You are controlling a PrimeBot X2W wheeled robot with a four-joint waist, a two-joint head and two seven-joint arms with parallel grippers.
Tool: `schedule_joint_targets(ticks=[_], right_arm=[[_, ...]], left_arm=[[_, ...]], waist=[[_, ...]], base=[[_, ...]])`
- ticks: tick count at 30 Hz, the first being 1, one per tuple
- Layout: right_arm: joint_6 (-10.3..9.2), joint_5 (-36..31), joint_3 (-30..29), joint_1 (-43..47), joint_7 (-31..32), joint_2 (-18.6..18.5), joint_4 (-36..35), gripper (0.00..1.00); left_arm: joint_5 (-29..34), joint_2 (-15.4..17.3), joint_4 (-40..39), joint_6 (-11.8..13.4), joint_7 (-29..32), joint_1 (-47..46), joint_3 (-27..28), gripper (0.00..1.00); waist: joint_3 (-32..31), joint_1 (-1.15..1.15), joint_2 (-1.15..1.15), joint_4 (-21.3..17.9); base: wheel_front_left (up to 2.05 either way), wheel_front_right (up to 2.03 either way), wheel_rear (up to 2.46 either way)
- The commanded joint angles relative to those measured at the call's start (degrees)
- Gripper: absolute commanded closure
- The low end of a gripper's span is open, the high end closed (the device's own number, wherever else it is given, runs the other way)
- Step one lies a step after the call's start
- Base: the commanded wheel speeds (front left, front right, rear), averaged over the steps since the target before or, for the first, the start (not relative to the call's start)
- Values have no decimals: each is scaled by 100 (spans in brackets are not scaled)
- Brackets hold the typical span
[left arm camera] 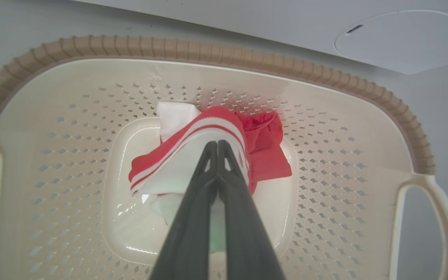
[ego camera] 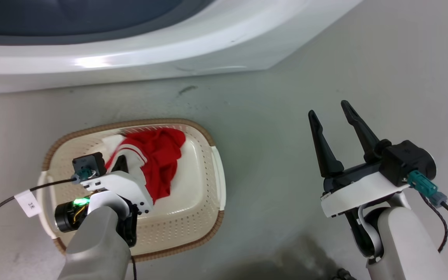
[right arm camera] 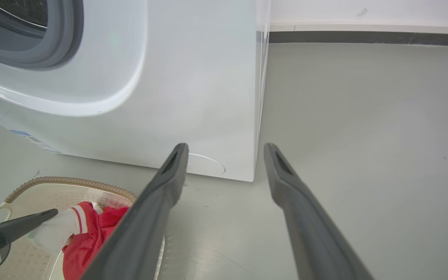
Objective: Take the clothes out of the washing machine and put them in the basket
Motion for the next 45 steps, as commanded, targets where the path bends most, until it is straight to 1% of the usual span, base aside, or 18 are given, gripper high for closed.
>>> schedule_joint_targets(ticks=[1,4,8,9,10,11,13,19,22,27,28,29,33,40,42,45], right_arm=[[-4,45,43,-131,-79,4,47,0],[-3,102,109,-225,-148,6,144,0],[-4,175,181,-298,-239,4,277,0],[-4,196,187,-314,-256,4,299,0],[-4,207,193,-326,-279,5,327,0],[-4,208,185,-328,-296,5,358,0],[-4,210,154,-311,-326,5,435,0],[-4,180,38,-163,-436,4,619,0],[-4,129,-15,-45,-430,2,684,0],[-4,25,-146,185,-331,2,665,0],[-4,19,-174,229,-313,2,641,0],[-4,19,-174,229,-313,2,641,0],[-4,-55,-286,402,-176,1,541,0],[-4,-143,-390,636,11,2,275,0],[-4,-159,-395,672,40,3,201,0],[-4,-165,-409,715,94,2,104,0]], left_arm=[[-30,43,295,32,-40,-190,23,100],[-44,69,758,98,-8,-432,22,100],[-113,116,1106,190,72,-567,77,100],[-135,130,1151,181,75,-567,87,93],[-145,142,1185,167,84,-557,89,73],[-169,152,1213,155,83,-536,95,58],[-188,152,1259,148,76,-474,91,0],[-193,25,1278,27,-2,-248,41,0],[-211,-39,1081,-54,-33,-56,54,0],[-69,-133,224,-122,-40,481,141,0],[-17,-146,24,-136,-40,576,161,0],[-17,-146,24,-136,-40,576,161,0],[102,-211,-687,-136,-36,921,302,0],[557,-269,-2174,-40,-35,1206,380,0],[726,-274,-2613,24,-29,1214,366,0],[901,-274,-3074,55,-30,1089,386,0]], waist=[[236,-1,0,-186],[327,-1,0,-282],[357,-1,0,-395],[354,-1,0,-414],[342,-1,0,-432],[316,-1,0,-440],[220,-1,0,-435],[-425,-1,0,-312],[-849,-1,0,-227],[-1464,-1,0,-85],[-1554,-1,0,-59],[-1554,-1,0,-59],[-1855,-1,0,70],[-2106,-1,0,232],[-2148,-1,0,252],[-2184,-1,0,265]], base=[[0,0,0],[0,0,0],[0,0,0],[0,0,0],[0,0,0],[0,0,0],[0,0,0],[0,0,0],[0,0,0],[0,0,0],[0,0,0],[0,0,0],[0,0,0],[0,0,0],[0,0,0],[0,0,0]])
